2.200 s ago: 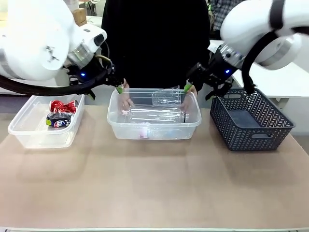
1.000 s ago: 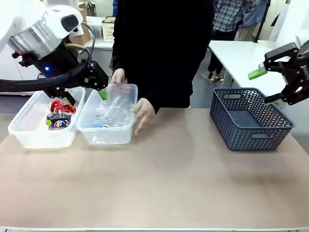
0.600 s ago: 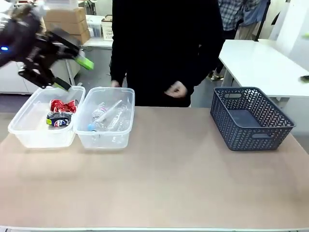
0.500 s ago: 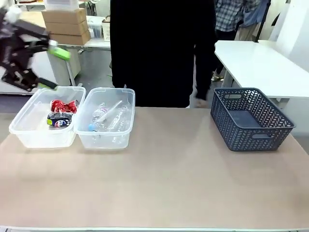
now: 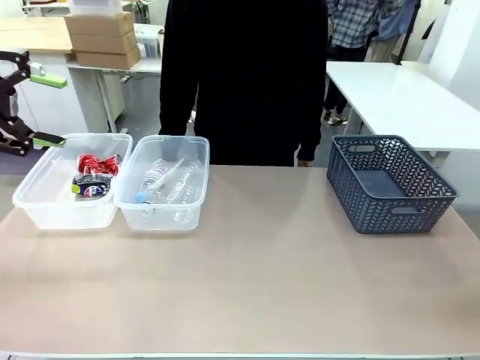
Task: Sort the waste into each basket.
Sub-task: Release the Organizing box you were holding.
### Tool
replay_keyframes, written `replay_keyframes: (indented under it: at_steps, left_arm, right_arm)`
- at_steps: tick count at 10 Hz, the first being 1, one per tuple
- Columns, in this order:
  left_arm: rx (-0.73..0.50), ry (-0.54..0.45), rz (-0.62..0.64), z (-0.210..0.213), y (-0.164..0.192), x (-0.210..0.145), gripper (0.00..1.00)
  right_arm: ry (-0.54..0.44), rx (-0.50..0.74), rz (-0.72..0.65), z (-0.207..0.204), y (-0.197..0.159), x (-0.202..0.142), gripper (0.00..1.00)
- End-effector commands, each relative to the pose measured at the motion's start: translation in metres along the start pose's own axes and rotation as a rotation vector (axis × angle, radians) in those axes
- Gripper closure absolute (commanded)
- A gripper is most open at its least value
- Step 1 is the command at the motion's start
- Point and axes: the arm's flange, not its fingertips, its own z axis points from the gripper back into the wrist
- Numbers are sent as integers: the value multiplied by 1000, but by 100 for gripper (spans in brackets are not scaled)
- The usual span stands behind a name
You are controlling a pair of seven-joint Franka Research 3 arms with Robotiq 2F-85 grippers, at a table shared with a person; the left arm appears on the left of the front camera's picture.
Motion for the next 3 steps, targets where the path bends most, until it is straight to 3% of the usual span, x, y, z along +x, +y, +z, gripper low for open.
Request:
replay_keyframes:
  at_steps: [1,3]
  left_arm:
    - [-2,-21,-61,0,-12,-8,0]
    - [-2,-21,-61,0,-12,-8,0]
  right_arm:
    - [2,14,33,5,4,-2,0]
    - [2,14,33,5,4,-2,0]
